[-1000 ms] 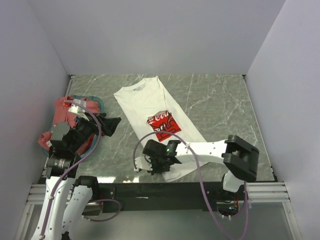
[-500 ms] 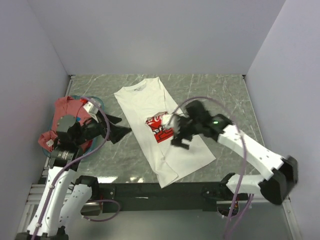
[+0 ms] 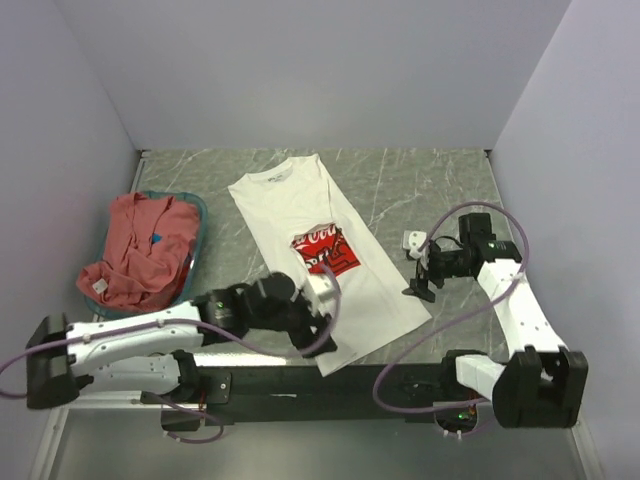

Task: Fold and stack the t-shirts
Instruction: Fold the tshirt

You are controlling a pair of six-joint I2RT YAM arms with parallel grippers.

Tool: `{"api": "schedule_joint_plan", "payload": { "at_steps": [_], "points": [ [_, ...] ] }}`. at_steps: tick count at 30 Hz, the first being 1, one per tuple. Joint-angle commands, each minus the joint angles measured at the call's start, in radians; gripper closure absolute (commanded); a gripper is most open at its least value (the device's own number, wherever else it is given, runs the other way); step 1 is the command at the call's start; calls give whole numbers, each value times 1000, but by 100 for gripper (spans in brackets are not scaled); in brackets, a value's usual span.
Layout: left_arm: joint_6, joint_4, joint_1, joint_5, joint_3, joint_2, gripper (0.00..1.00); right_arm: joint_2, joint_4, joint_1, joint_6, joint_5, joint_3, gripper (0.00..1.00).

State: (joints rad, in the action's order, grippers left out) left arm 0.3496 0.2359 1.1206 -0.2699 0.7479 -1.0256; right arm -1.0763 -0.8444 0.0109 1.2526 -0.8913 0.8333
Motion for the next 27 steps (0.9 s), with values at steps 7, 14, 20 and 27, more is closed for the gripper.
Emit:
{"api": "schedule_joint_plan", "payload": {
  "at_steps": [7,14,20,27],
  "points": [
    [-49,-113,231,396,47,-302,40,-159,-314,37,417,18,12,19],
    [-66,-142,297,436,114,-488,41,-157,-262,43,357,38,-16,19],
    [-74,-126,344,478,134,-570,41,-186,-255,44,350,38,-16,20],
    [-80,-69,370,547,169,-631,52,-195,-269,46,369,41,-17,20]
  ]
}}
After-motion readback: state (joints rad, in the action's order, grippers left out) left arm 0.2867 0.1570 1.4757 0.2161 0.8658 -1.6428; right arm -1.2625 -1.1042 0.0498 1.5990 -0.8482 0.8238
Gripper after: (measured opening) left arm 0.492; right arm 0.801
